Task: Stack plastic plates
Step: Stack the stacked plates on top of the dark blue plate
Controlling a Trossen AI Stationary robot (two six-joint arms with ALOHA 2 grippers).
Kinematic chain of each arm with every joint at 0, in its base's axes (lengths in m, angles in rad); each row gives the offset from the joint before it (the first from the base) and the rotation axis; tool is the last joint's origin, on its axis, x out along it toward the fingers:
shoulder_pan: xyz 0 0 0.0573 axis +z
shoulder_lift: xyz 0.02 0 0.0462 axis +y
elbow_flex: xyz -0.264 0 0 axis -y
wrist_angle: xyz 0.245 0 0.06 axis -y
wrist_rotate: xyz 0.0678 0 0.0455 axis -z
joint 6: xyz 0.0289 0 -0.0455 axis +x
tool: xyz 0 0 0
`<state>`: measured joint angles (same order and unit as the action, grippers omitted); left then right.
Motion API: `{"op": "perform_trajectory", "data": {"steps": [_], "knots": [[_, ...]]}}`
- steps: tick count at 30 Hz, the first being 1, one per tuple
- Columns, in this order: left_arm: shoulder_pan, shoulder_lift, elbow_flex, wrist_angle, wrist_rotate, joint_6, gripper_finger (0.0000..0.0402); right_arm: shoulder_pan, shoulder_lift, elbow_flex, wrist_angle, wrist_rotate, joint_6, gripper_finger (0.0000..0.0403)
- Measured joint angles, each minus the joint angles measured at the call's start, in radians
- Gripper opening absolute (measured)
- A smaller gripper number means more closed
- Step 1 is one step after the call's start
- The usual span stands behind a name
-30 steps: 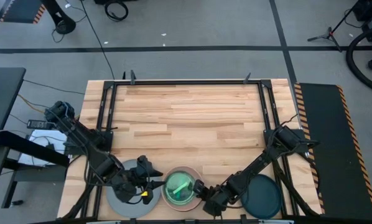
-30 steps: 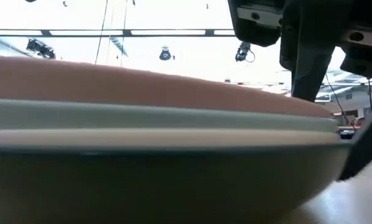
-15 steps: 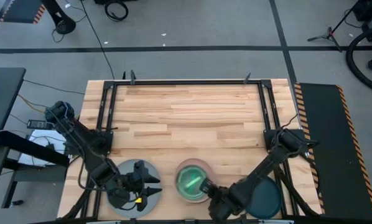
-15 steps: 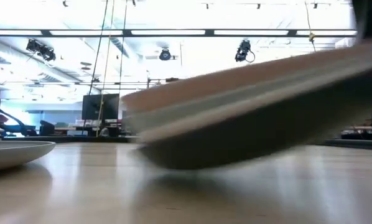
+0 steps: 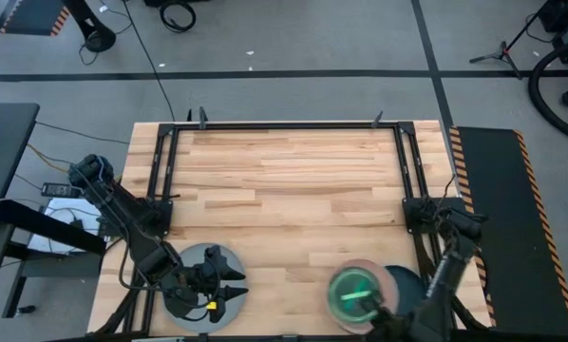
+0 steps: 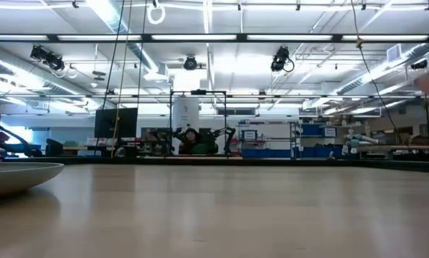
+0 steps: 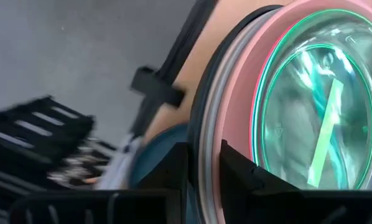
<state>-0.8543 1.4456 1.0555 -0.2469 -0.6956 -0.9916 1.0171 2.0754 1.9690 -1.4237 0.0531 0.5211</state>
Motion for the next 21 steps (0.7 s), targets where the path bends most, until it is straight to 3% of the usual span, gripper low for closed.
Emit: {"op": "perform_trajectory", "data": {"steps": [6, 11, 21], "knots": [[0.003, 0.000, 0.000, 0.003, -0.053, 0.012, 0.0176, 0.022, 0.000, 0.008, -0.157, -0.063, 0.383, 0.0063], [0.026, 0.000, 0.000, 0.001, -0.060, 0.017, 0.0176, 0.012, -0.001, 0.009, -0.126, -0.100, 0.584, 0.0052], [0.026, 0.000, 0.000, -0.006, -0.053, 0.019, 0.0176, 0.028, 0.000, -0.085, 0.001, -0.173, 0.684, 0.0052]]}}
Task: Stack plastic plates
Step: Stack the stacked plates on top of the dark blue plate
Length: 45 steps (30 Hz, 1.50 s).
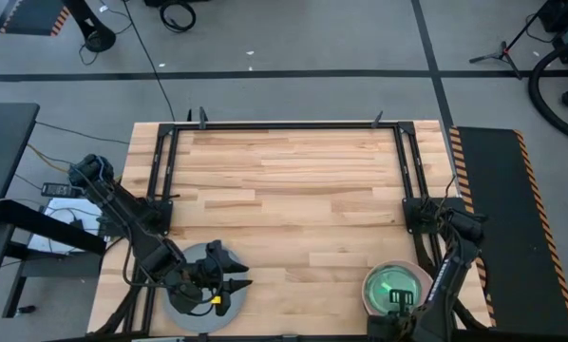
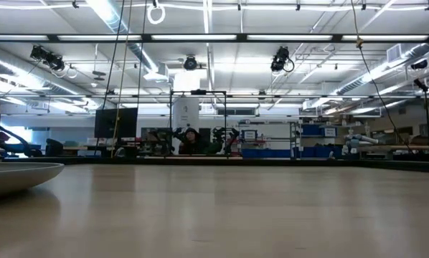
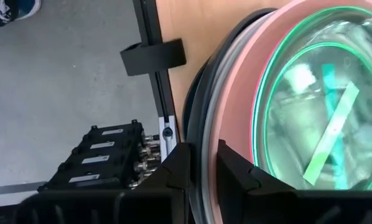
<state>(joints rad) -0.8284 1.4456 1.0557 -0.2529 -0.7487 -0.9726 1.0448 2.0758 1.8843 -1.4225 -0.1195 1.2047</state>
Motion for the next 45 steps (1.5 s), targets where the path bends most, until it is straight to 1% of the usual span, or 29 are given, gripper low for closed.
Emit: {"op": "perform_trajectory", "data": {"steps": [3, 8, 12, 16, 20, 23, 28, 30, 32, 35, 38, 39, 42, 45], "knots": [[-0.006, 0.000, 0.000, -0.006, 0.003, 0.000, 0.0176, 0.000, 0.000, -0.035, 0.033, 0.001, -0.010, 0.0052], [-0.006, 0.000, 0.000, -0.014, 0.016, 0.000, 0.0176, -0.011, -0.002, -0.117, 0.112, 0.053, -0.067, 0.0051], [-0.006, 0.000, 0.000, -0.001, 0.084, -0.012, 0.0176, -0.048, -0.001, -0.171, 0.127, 0.092, -0.141, 0.0046], [-0.006, 0.000, 0.000, 0.036, 0.154, -0.018, 0.0176, -0.095, 0.000, -0.188, 0.134, 0.157, -0.235, 0.0044], [-0.006, 0.000, 0.000, 0.081, 0.170, -0.002, 0.0176, -0.147, 0.000, -0.207, 0.162, 0.255, -0.349, 0.0042], [0.004, 0.000, 0.000, 0.109, 0.171, 0.022, 0.0176, -0.195, 0.000, -0.257, 0.252, 0.347, -0.448, 0.0040], [0.027, 0.000, 0.000, 0.179, 0.169, 0.015, 0.0176, -0.295, 0.001, -0.363, 0.460, 0.367, -0.563, 0.0024], [0.030, 0.000, 0.000, 0.212, 0.169, 0.016, 0.0179, -0.329, -0.004, -0.388, 0.513, 0.384, -0.590, 0.0020], [0.030, 0.000, 0.000, 0.233, 0.169, 0.016, 0.0184, -0.357, -0.004, -0.393, 0.529, 0.423, -0.611, 0.0022], [0.029, 0.000, 0.001, 0.252, 0.170, 0.015, 0.0194, -0.393, -0.002, -0.389, 0.530, 0.475, -0.653, 0.0042], [0.028, 0.000, 0.001, 0.257, 0.169, 0.014, 0.0203, -0.419, 0.001, -0.364, 0.527, 0.484, -0.699, 0.0076], [0.028, 0.000, 0.001, 0.256, 0.170, 0.010, 0.0205, -0.424, 0.001, -0.352, 0.527, 0.475, -0.709, 0.0088], [0.026, 0.000, 0.001, 0.256, 0.171, -0.007, 0.0206, -0.435, 0.001, -0.314, 0.506, 0.405, -0.717, 0.0120], [0.018, 0.000, 0.001, 0.251, 0.172, -0.009, 0.0202, -0.433, 0.001, -0.271, 0.487, 0.347, -0.718, 0.0143]]}}
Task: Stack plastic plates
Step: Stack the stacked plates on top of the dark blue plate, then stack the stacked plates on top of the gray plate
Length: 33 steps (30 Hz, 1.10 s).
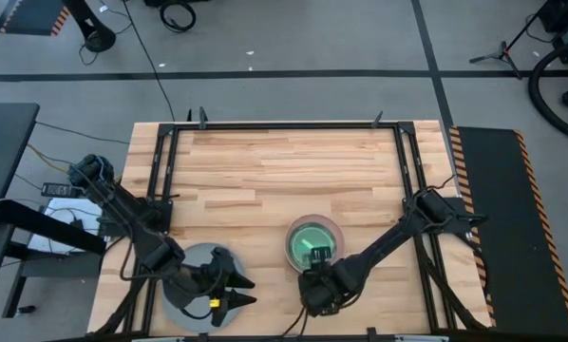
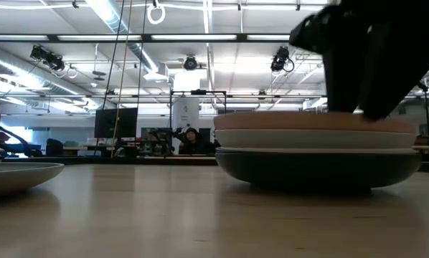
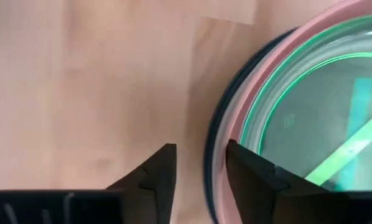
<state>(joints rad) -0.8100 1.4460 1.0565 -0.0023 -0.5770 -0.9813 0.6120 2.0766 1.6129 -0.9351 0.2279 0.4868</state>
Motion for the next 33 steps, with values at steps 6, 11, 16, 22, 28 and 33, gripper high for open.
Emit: {"op": "perform_trajectory", "data": {"steps": [6, 11, 16, 22, 28, 33], "knots": [[-0.048, 0.000, 0.000, -0.017, 0.021, -0.089, 0.0197, 0.036, 0.000, 0.085, -0.122, -0.016, 0.041, 0.0153], [-0.093, 0.000, 0.000, -0.017, 0.023, -0.159, 0.0197, 0.046, -0.001, 0.112, -0.276, 0.007, 0.277, 0.0152], [-0.104, 0.000, 0.000, -0.017, -0.056, -0.184, 0.0197, 0.053, -0.012, 0.115, -0.314, -0.020, 0.389, 0.0158], [-0.103, 0.018, 0.000, 0.002, -0.113, -0.213, 0.0197, 0.049, -0.116, 0.115, -0.354, 0.029, 0.483, 0.0196], [-0.102, 0.084, 0.000, 0.027, -0.167, -0.239, 0.0197, -0.007, -0.287, 0.084, -0.422, 0.150, 0.554, 0.0249], [-0.080, 0.155, 0.000, 0.044, -0.319, -0.307, 0.0197, -0.080, -0.418, -0.031, -0.377, 0.147, 0.558, 0.0270]]}}
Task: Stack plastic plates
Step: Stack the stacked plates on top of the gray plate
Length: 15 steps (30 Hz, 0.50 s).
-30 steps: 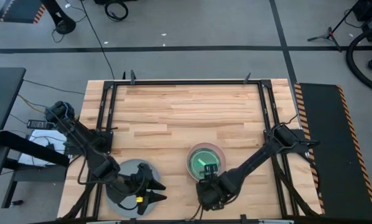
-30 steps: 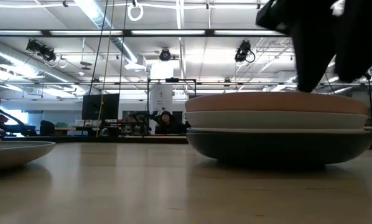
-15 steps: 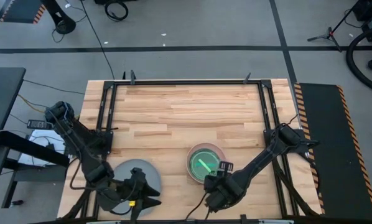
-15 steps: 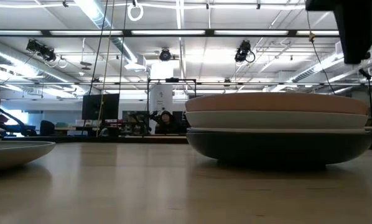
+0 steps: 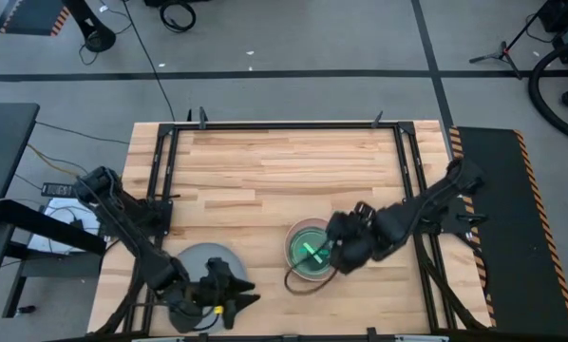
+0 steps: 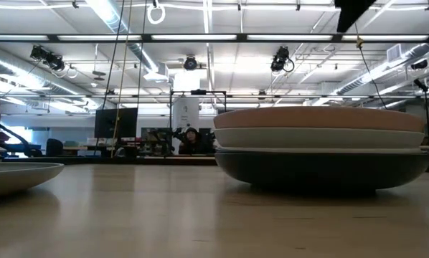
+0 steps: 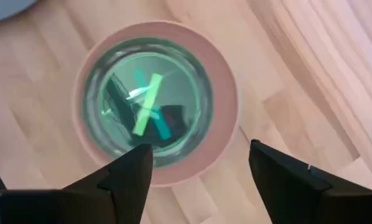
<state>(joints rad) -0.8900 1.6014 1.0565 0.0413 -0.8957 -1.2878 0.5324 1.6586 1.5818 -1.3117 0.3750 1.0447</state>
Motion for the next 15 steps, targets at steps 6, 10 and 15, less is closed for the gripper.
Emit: {"op": "perform_trajectory", "data": {"steps": [6, 10, 15], "knots": [[0.059, 0.061, 0.000, 0.003, -0.052, -0.101, 0.0197, -0.069, -0.120, -0.221, 0.079, -0.094, 0.078, 0.0262], [0.086, 0.090, 0.000, 0.011, -0.051, -0.116, 0.0197, -0.071, -0.185, -0.401, 0.227, -0.138, 0.168, 0.0255], [0.095, 0.095, 0.000, 0.010, -0.035, -0.108, 0.0197, -0.049, -0.221, -0.599, 0.503, -0.261, 0.247, 0.0255]]}}
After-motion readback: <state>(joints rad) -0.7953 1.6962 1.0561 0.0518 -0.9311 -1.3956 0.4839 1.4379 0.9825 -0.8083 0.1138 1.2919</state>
